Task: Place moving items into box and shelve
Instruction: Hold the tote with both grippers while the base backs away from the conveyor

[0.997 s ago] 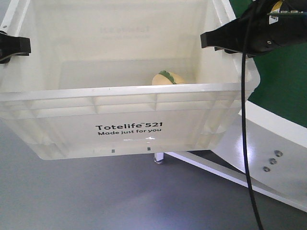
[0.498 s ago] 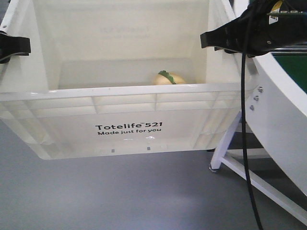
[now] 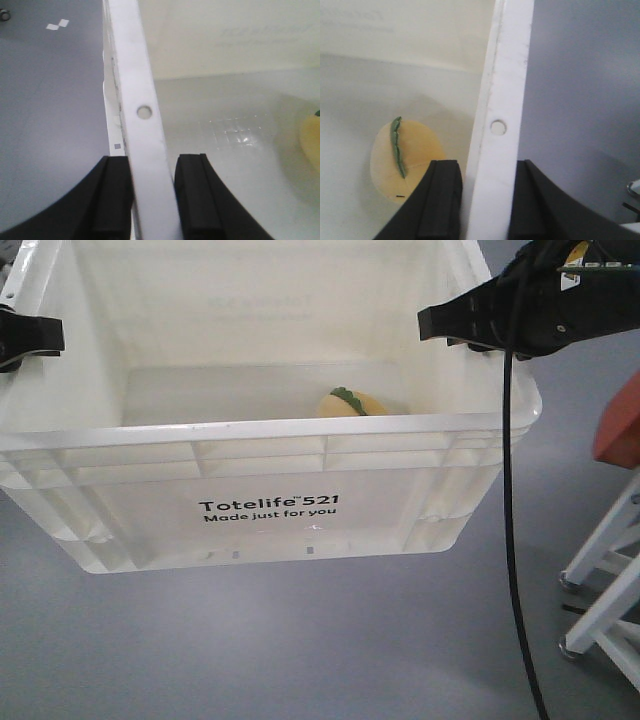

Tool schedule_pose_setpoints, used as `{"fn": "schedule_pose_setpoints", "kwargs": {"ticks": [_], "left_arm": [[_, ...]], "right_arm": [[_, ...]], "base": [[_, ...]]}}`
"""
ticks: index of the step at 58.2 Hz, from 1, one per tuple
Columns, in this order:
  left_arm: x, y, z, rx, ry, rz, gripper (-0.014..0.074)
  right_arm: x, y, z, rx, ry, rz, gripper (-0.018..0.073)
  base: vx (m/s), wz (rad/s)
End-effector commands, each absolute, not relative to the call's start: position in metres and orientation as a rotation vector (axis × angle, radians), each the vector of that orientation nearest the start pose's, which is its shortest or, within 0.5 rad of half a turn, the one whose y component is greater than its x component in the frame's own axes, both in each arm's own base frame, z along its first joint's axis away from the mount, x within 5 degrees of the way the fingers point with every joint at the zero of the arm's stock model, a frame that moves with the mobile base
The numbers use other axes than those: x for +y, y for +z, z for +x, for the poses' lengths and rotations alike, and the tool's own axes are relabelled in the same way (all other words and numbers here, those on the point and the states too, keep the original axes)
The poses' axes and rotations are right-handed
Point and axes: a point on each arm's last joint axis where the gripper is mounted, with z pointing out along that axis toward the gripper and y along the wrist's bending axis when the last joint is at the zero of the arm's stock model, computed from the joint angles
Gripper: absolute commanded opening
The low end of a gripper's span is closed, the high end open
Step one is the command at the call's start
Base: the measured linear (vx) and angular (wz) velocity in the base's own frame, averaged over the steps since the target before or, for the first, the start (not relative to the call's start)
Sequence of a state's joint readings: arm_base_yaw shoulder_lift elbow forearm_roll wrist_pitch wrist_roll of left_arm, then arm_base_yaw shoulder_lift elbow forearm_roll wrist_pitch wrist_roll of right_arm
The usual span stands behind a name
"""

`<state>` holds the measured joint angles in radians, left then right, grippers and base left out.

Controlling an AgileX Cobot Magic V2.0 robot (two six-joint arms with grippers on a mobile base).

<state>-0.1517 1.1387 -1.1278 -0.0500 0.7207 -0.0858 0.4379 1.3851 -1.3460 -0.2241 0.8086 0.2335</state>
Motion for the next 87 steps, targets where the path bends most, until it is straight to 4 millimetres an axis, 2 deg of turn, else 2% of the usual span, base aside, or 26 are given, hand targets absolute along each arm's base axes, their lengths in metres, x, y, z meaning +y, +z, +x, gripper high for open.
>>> {"fn": "schedule_pose_setpoints", "kwargs": {"ticks": [1,87], "left_arm": [[-0.0378,0.4173,0.2312,1.977,-0.169,0.086,0.0056],[-0.0378,0.4171,0.2311,1.98,-0.17,0.085,0.0056]], "right_arm": [[0.1077,0.4196,0.2739,2.058,0.069,-0.343,0.011],[0.1077,0.4196,0.2739,2.058,0.069,-0.343,0.011]], "base": [[-0.04,0.65],[0.04,0.57]]}}
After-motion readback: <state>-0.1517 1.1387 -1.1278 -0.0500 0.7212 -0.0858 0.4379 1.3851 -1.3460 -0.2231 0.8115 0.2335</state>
